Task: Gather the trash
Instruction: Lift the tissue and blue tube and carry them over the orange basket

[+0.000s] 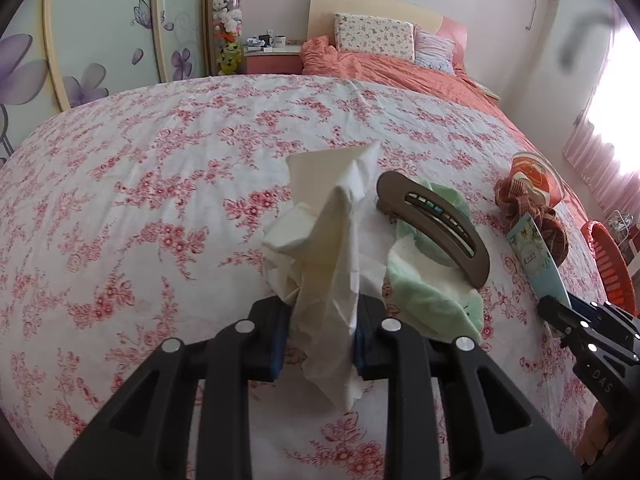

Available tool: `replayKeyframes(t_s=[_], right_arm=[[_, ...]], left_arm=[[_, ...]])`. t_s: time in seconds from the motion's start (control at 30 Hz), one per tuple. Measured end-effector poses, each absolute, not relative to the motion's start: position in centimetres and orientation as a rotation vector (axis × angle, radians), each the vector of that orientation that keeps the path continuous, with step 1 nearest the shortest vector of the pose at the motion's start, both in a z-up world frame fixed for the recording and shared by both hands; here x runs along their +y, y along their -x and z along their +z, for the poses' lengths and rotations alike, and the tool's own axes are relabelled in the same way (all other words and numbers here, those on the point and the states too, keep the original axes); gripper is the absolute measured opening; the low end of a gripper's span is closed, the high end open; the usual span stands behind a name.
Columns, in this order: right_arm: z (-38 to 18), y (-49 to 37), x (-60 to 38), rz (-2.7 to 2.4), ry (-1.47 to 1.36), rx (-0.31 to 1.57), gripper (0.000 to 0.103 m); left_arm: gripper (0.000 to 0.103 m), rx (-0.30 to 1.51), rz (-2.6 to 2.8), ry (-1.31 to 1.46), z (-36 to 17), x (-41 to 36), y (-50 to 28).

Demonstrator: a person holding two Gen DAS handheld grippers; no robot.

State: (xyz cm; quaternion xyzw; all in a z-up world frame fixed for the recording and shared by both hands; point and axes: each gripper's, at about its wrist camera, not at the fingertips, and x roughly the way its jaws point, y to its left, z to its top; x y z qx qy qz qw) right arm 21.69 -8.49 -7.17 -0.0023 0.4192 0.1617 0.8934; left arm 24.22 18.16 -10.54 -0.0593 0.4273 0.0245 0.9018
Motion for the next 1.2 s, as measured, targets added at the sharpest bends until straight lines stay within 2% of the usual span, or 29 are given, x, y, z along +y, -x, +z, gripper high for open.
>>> replayKeyframes(t_s=[0.27, 0.57, 0.83, 1.2], right_arm=[[-5.1, -20.9, -8.8, 0.357, -0.009, 0.805, 0.023], [-7.6, -22.2, -7.7, 0.335, 0.021, 0.908, 0.023], [-7.8, -22.5, -7.1, 0.321, 0.031, 0.905, 0.022], [-1.2, -19.8, -10.7, 0.358, -0.095, 0.723, 0.021]], left_arm=[[0.025, 0.839, 0.066, 0.102, -8.5, 18.3, -23.7], [0.025, 0.847, 0.062, 0.097, -8.5, 17.7, -23.7], [0.025, 0.838, 0.054, 0.094, -8.1, 17.4, -23.8], [0.025, 0.761, 0.023, 0.071, -4.2, 15.9, -22.7]])
